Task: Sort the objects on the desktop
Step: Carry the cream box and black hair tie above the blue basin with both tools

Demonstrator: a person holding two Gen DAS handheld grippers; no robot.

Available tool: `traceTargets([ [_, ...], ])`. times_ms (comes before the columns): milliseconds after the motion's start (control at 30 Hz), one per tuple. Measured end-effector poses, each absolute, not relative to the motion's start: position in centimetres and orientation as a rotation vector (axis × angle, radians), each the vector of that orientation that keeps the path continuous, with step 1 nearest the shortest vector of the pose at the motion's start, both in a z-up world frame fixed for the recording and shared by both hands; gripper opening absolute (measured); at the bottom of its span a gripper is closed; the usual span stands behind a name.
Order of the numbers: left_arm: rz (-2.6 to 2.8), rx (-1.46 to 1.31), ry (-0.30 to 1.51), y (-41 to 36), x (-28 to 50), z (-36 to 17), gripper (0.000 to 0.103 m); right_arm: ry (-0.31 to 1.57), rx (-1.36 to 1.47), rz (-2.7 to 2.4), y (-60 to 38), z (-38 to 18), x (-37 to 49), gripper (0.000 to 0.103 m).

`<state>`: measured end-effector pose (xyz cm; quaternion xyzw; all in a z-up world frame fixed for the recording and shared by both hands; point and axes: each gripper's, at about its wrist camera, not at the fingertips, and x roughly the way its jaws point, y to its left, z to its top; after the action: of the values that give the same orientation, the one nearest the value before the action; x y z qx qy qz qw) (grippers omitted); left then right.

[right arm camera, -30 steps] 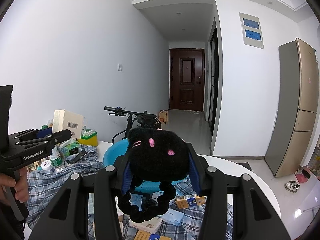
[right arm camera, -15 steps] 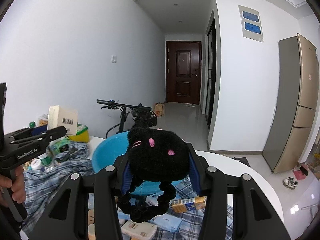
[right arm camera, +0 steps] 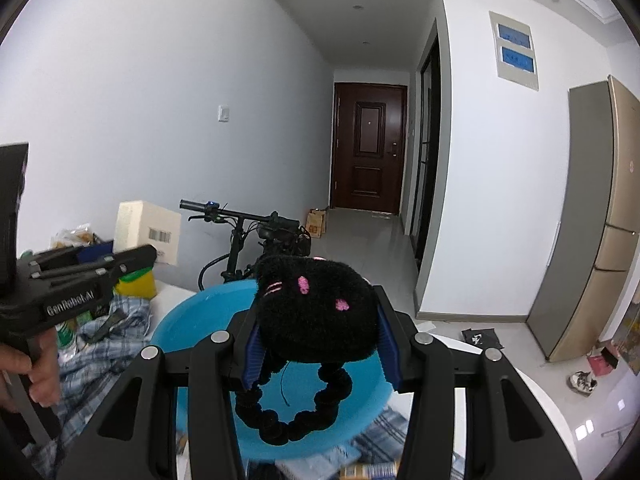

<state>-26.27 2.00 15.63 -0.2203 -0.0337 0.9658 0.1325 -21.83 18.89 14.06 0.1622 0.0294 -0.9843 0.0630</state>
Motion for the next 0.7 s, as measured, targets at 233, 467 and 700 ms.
traceTargets([
  [233,2.828,-0.649,-0.116,2.0,-31.6,14.4,0.046,0.062,0.513,-2.981,18.7,13.7,-26.2,0.046],
  [467,2.853,-0.586,-0.111,1.8,-34.0,13.2,0.046,0.092,0.495,-2.988,18.5,13.3,-30.1,0.046],
  [700,2.869,-0.521,-0.105,2.1,-36.0,13.1,0.046,0.019,0.437,-3.001,19.0,13.7,-32.9,0.046],
])
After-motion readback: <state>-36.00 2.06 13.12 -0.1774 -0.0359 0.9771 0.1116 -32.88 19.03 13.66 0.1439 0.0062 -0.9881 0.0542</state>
